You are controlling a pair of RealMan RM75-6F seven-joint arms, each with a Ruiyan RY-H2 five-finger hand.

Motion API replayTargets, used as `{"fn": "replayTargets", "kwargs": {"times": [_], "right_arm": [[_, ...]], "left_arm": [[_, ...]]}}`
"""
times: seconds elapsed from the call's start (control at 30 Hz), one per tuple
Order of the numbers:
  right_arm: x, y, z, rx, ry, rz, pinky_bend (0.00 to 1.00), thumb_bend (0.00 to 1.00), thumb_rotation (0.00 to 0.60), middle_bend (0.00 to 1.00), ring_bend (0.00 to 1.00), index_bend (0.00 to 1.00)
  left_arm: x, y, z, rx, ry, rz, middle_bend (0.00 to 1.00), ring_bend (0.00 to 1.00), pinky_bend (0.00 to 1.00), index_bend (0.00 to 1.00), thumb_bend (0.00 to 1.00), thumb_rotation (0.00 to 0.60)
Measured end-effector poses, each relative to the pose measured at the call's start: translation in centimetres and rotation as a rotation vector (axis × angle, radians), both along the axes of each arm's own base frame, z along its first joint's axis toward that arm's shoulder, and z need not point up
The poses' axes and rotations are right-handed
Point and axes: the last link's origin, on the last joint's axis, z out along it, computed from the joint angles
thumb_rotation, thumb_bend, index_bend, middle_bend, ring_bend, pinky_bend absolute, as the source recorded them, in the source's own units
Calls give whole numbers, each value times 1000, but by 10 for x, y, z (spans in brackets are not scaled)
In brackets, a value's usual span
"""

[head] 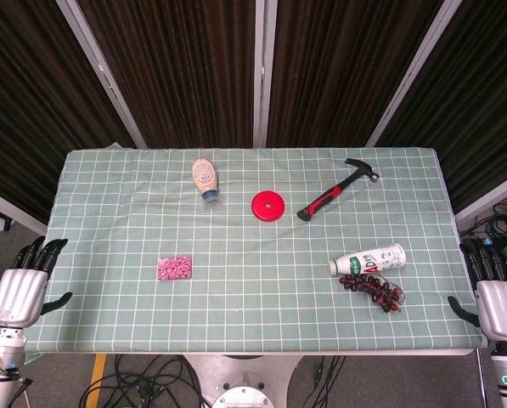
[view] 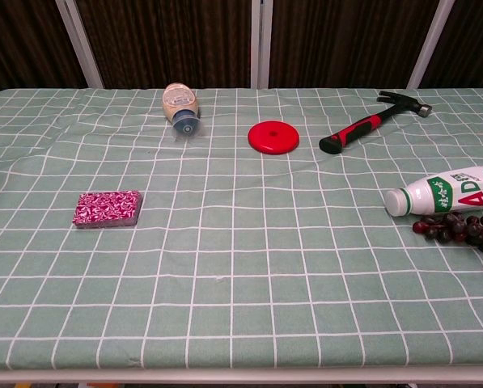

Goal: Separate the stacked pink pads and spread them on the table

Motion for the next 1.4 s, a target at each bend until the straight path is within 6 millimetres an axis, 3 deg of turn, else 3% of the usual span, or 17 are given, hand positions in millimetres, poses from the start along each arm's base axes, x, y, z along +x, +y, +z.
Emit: {"fn": "replayTargets", "kwargs": {"times": [0.63, 0.83, 1.27, 1.4], "right_arm": [[7, -5, 4, -16, -7, 20, 0, 142, 600, 0, 0, 0], [7, -9, 8, -21, 1, 14, 0, 143, 600, 0, 0, 0], [3, -16, 8, -13, 14, -13, 0, 144, 600, 0, 0, 0], [2, -16, 7, -7, 12, -16, 0, 143, 600, 0, 0, 0]], "left_arm": [[8, 4, -18, -92, -43, 9, 144, 71, 180, 110, 110, 600], [18, 13, -42, -163, -84, 8, 146, 70, 181, 111, 111, 600], [73, 48, -119, -365, -104, -106, 165, 70, 200, 114, 112, 600], [81, 55, -135, -402, -107, -106, 171, 71, 200, 115, 111, 600]]}}
